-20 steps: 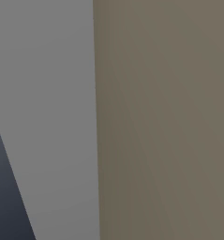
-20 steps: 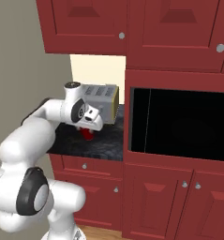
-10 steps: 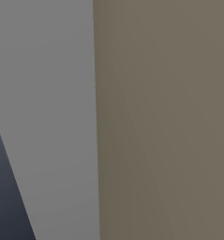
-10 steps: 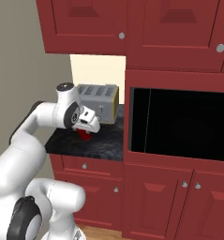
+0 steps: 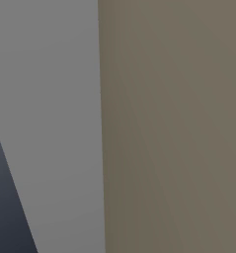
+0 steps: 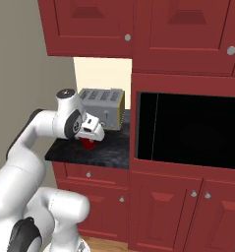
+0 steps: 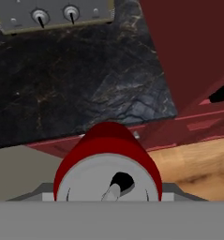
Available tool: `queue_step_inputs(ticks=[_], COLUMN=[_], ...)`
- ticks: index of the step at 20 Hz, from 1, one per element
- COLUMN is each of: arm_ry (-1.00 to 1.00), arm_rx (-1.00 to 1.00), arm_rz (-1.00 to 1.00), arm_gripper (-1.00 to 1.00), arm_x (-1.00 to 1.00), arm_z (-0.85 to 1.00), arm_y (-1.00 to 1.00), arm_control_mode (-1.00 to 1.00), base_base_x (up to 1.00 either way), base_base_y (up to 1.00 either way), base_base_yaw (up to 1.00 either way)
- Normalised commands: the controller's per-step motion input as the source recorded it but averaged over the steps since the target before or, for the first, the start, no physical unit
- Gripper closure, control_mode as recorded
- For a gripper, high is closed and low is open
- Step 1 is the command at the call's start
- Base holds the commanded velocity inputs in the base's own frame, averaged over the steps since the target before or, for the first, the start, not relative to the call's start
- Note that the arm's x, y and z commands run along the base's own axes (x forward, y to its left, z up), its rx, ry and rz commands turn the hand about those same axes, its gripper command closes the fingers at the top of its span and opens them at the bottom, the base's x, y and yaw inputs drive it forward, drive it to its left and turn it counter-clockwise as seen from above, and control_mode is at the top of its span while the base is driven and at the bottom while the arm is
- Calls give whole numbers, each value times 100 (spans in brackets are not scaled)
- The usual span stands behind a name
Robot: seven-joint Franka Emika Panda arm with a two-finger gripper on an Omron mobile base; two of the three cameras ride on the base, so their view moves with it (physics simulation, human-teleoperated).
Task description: Four empty soda cans are scattered around the kitchen. Gather all the cans and cluster them next to the stove for recycling.
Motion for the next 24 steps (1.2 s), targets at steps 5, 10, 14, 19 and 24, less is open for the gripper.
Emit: queue_step_inputs(ticks=[5,10,14,19,24], arm_ry=[1,6,4,2,6], arm_rx=[-4,-6,-5,-4,-2], arm_rz=[18,15,1,0,0], arm_gripper=[100,100,100,100,100], arm_x=[-8,-12,-9,-17,-7], arm_z=[0,2,7,8,1], arm_y=[0,4,5,0,-2], arm_control_mode=[-100,-100,-100,-100,-100], base_base_x=[0,0,0,0,0], base_base_y=[0,0,0,0,0], base_base_yaw=[0,0,0,0,0])
